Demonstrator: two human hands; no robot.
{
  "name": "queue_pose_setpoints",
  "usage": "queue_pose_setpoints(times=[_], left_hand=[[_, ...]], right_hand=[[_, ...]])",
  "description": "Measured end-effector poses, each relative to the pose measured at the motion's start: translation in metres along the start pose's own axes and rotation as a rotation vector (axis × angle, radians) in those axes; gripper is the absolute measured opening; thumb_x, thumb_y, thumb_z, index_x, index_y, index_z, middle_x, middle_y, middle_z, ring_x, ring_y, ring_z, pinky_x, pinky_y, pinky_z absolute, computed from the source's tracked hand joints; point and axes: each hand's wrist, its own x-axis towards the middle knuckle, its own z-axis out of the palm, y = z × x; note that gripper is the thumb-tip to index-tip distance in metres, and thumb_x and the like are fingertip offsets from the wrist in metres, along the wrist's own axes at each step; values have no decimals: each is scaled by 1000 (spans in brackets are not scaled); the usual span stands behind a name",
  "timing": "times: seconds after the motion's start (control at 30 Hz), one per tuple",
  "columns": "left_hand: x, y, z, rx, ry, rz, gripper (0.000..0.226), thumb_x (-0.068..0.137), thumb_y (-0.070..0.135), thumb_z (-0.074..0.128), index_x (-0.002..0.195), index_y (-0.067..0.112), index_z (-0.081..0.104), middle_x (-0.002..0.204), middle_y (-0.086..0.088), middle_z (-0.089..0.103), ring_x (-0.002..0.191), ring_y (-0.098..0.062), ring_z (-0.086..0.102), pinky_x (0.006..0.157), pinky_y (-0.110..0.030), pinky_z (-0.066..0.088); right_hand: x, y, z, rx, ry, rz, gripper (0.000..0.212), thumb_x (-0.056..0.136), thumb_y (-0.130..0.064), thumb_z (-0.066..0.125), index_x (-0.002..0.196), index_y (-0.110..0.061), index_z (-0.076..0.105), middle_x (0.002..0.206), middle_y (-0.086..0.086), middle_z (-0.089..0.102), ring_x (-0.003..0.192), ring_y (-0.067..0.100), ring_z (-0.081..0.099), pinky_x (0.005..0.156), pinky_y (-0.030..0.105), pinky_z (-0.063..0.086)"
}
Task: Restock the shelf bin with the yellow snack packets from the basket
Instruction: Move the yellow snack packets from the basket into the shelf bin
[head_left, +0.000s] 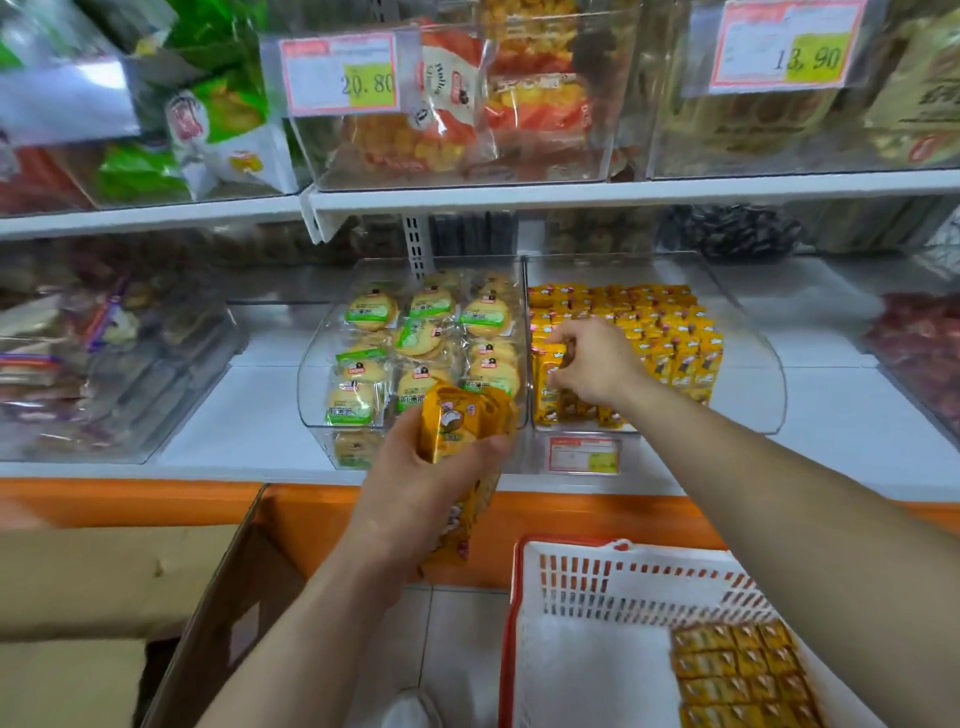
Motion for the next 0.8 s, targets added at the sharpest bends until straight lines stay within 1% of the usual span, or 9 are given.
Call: queue_pose_setpoints(times=[0.13,0.23,0.3,0.37,0.47,0.53,0.63,0.73,0.8], left_hand=[[7,-5,-1,4,17,-13,26,77,42,84,95,49,68,88,15,77,80,-5,75,56,-18,57],[7,-3,1,11,11,-18,28,80,40,80,88,61,65,85,21,75,77,1,73,53,-15,55],[7,-1,2,-7,10,-28,26,79,38,80,86,59,66,83,20,76,76,0,73,52,-14,54],[8,-1,5,-34,21,-48,21,78,39,81,93,49,69,85,16,77,78,-4,74,55,-19,57],[7,3,13,-57,9,-83,31,75,41,85,102,36,70,89,9,79,82,-13,77,72,-38,63],[4,6,24,-98,-31,-113,33,70,42,86,99,35,73,92,2,80,84,-20,78,79,-46,63],[-1,9,46,-180,-107,-148,22,70,40,84,90,40,76,93,-3,80,85,-27,78,73,-44,64],[-8,9,71,-255,-167,-187,41,68,37,84,107,27,74,102,-12,79,91,-35,77,78,-49,63],[-13,10,85,-307,-194,-243,71,63,35,89,127,17,62,107,-16,77,92,-39,76,77,-51,62]], right_hand=[[1,4,15,14,-61,40,51,74,-21,87,122,-17,68,82,-2,64,80,17,60,70,23,39],[-2,4,17,30,-38,48,51,79,-21,82,126,-15,65,81,-4,63,79,16,60,70,23,41],[-11,1,7,50,-32,47,57,82,-25,79,133,-15,57,84,-4,66,82,16,61,72,27,48],[-27,-3,-11,73,-4,40,61,84,-32,76,138,-19,50,87,-6,66,84,15,63,73,33,53],[-70,-12,-41,268,6,6,43,88,-37,71,127,-29,54,85,-10,68,79,7,66,71,31,50],[-108,-19,-58,469,-101,-5,30,91,-37,67,120,-35,58,87,-10,71,77,8,69,73,33,54],[-158,-27,-73,738,-249,54,26,96,-34,62,119,-44,57,93,-14,70,75,15,72,61,29,57],[-182,-25,-79,758,-201,123,21,92,-40,65,104,-57,60,88,-7,65,72,15,72,58,29,56],[-186,-18,-82,713,-146,166,17,91,-40,68,108,-41,64,83,-2,61,73,19,72,62,38,59]])
